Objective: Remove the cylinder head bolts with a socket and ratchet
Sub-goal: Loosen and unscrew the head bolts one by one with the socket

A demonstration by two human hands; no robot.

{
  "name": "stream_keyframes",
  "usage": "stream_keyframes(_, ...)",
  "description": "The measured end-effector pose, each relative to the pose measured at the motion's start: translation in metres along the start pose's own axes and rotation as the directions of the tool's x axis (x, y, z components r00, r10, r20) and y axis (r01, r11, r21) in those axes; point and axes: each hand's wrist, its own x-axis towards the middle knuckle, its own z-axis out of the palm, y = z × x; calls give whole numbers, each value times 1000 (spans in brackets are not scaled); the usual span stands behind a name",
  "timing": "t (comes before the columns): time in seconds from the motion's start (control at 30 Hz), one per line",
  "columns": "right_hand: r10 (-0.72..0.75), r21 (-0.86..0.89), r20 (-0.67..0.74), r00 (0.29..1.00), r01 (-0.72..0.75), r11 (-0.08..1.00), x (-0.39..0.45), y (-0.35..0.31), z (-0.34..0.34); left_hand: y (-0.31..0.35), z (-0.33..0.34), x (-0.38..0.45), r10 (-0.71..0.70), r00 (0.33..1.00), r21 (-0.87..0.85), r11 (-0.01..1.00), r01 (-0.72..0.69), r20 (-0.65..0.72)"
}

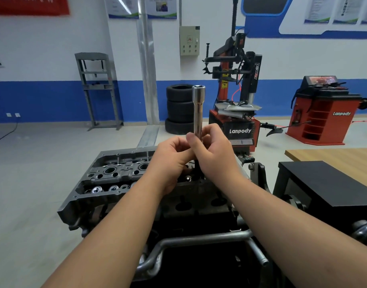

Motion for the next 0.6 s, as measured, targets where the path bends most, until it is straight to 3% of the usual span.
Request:
stream_keyframes(0.3,-25,-42,19,1000,26,999,1,1,0,2,3,-1,12,997,-48,999,-9,70)
stream_keyframes(0.6,-27,-50,4,1000,27,998,-1,1,0,1,1,0,11,1000,-7,1000,-11,5)
